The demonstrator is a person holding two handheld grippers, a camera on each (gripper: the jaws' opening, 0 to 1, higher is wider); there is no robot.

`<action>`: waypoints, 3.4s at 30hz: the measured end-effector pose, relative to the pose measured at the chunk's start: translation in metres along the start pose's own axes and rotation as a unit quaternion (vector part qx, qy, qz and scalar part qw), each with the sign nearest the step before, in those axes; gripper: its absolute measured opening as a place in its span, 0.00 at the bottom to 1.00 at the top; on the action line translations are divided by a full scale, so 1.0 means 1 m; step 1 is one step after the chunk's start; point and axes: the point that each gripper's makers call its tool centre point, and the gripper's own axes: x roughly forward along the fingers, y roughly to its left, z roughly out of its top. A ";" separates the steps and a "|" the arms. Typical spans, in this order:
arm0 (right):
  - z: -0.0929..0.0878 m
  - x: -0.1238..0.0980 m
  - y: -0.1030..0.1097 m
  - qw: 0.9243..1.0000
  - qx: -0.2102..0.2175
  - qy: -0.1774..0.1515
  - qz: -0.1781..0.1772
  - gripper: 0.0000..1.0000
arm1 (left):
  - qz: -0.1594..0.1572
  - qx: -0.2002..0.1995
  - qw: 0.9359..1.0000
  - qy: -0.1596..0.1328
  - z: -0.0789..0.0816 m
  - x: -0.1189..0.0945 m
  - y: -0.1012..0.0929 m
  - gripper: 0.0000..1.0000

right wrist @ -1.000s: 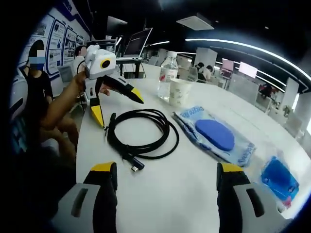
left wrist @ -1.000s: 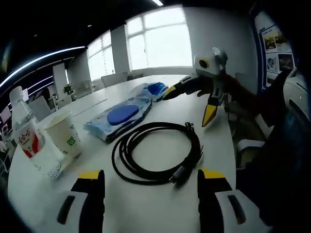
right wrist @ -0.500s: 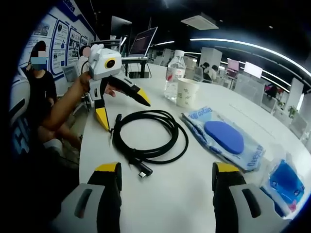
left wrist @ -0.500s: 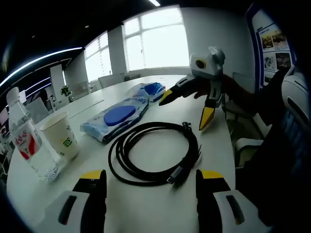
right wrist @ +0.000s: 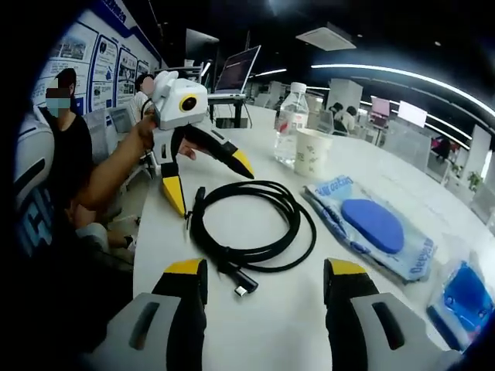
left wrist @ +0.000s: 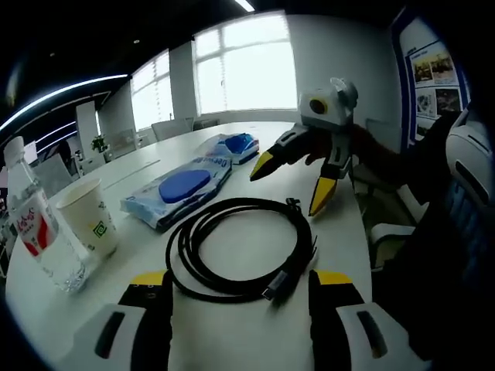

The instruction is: Arrange the tabletop items into an orderly group along one side of the table until the central work area is clear of visible clutter.

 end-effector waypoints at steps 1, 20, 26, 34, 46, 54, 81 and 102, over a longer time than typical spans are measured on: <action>0.000 0.000 0.000 1.000 0.000 0.001 0.001 0.57 | -0.002 0.000 1.000 0.000 0.000 0.001 0.000 0.70; -0.001 0.011 0.006 1.000 0.001 0.002 0.023 0.48 | -0.031 0.001 1.000 -0.002 0.003 0.010 -0.006 0.64; -0.002 0.016 0.009 0.999 -0.001 0.000 0.035 0.46 | -0.033 0.000 0.999 -0.006 0.003 0.012 -0.006 0.63; -0.001 0.018 0.015 0.999 0.001 -0.006 0.048 0.38 | -0.025 0.001 1.000 -0.009 0.004 0.012 -0.004 0.62; 0.003 0.012 0.018 0.999 0.007 -0.025 0.046 0.33 | -0.017 0.006 1.000 -0.025 0.011 0.007 -0.007 0.60; 0.010 0.006 0.020 0.998 0.005 -0.035 0.042 0.31 | -0.013 0.012 0.999 -0.033 0.018 0.001 -0.009 0.60; 0.041 -0.016 0.018 0.997 -0.019 -0.074 0.022 0.30 | 0.003 0.048 0.998 -0.050 0.050 -0.017 -0.012 0.60; 0.050 -0.029 0.019 0.996 -0.031 -0.088 0.013 0.30 | 0.013 0.069 0.996 -0.053 0.067 -0.024 -0.017 0.60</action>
